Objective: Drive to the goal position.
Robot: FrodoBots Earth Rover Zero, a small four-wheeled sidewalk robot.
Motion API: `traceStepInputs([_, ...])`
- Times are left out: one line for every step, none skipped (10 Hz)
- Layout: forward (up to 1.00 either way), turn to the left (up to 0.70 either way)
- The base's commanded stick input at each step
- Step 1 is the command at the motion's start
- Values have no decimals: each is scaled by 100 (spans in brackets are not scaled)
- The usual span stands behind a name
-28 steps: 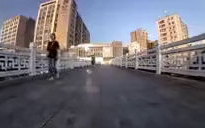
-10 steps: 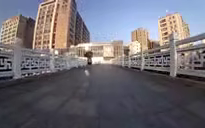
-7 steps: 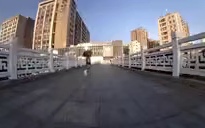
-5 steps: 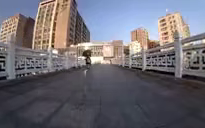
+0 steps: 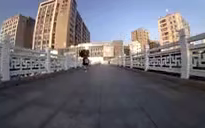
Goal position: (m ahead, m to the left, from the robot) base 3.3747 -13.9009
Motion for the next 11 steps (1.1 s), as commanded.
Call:
traceStepInputs([45, 0])
traceStepInputs([45, 0])
traceStepInputs([45, 0])
traceStepInputs([45, 0])
traceStepInputs([45, 0])
traceStepInputs([45, 0])
traceStepInputs([45, 0])
traceStepInputs([45, 0])
traceStepInputs([45, 0])
traceStepInputs([45, 0])
traceStepInputs([45, 0])
